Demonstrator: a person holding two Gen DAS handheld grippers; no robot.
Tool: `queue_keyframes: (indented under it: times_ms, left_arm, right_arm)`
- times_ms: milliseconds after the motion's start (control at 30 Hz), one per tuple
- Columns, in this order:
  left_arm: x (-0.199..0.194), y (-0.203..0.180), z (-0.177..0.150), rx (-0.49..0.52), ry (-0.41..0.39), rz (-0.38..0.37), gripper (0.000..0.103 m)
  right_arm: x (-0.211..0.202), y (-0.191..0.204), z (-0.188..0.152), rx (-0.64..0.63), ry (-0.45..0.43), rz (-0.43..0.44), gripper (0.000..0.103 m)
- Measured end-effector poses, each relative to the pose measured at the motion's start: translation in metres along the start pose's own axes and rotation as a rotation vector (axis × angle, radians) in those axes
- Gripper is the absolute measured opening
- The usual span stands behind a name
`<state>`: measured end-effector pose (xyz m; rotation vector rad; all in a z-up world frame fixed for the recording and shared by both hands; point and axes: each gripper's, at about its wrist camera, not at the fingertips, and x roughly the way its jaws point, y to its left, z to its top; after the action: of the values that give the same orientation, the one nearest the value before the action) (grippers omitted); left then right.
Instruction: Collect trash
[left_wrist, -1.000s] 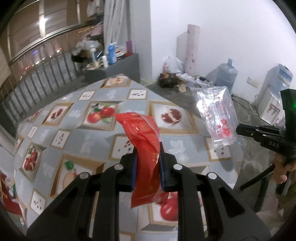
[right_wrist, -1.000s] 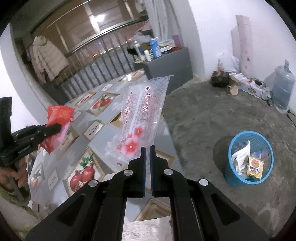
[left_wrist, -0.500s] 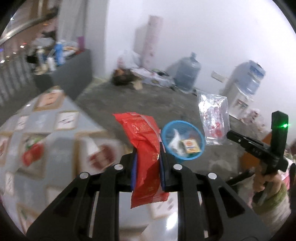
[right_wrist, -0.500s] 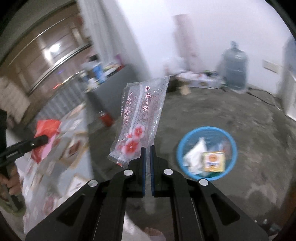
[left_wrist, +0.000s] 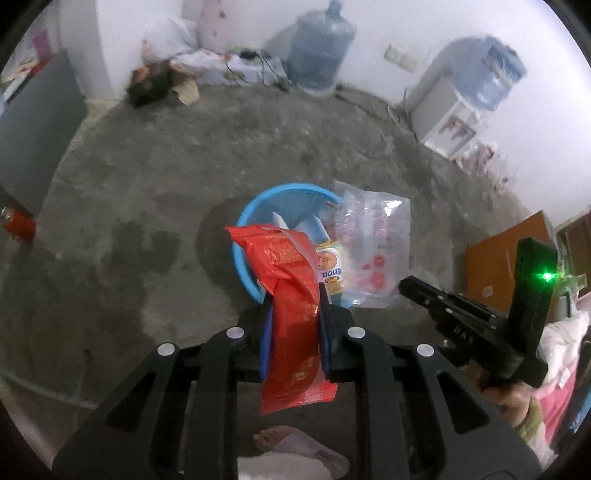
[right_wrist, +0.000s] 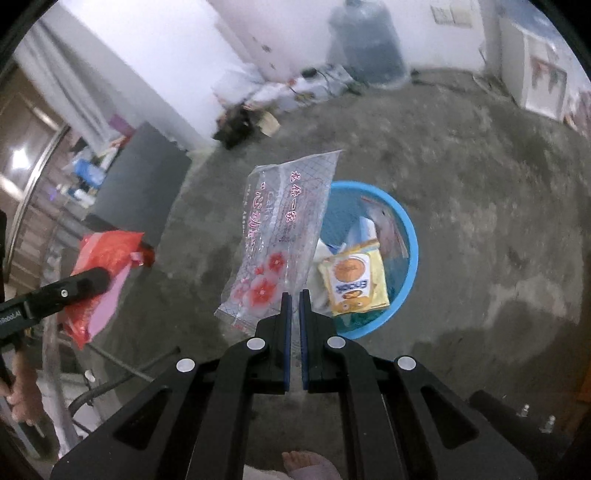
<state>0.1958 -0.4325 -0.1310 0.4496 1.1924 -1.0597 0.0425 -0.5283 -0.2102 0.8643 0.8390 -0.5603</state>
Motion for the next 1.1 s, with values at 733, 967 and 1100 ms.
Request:
queue_keyframes:
  times_ms: [733,967,1100]
  left_arm:
    - [-0.081,-0.018,0.005,0.035,-0.228,0.051,0.072]
    - [-0.219,-0.005,-0.095,-0.076,-0.497,0.234,0.092]
    - [-0.267,0.011,-0.168,-0.263,-0.556,0.422,0.094]
  right_arm:
    - [0.001,0.005,-0.001,0.025,-0.115,-0.059,0.051]
    - [-0.106,0.118,-0.023,-0.291,-0.317,-0.016,0.077]
    - [-0.149,0.175,-0.049,-0.440,-0.381,0.070,0.089]
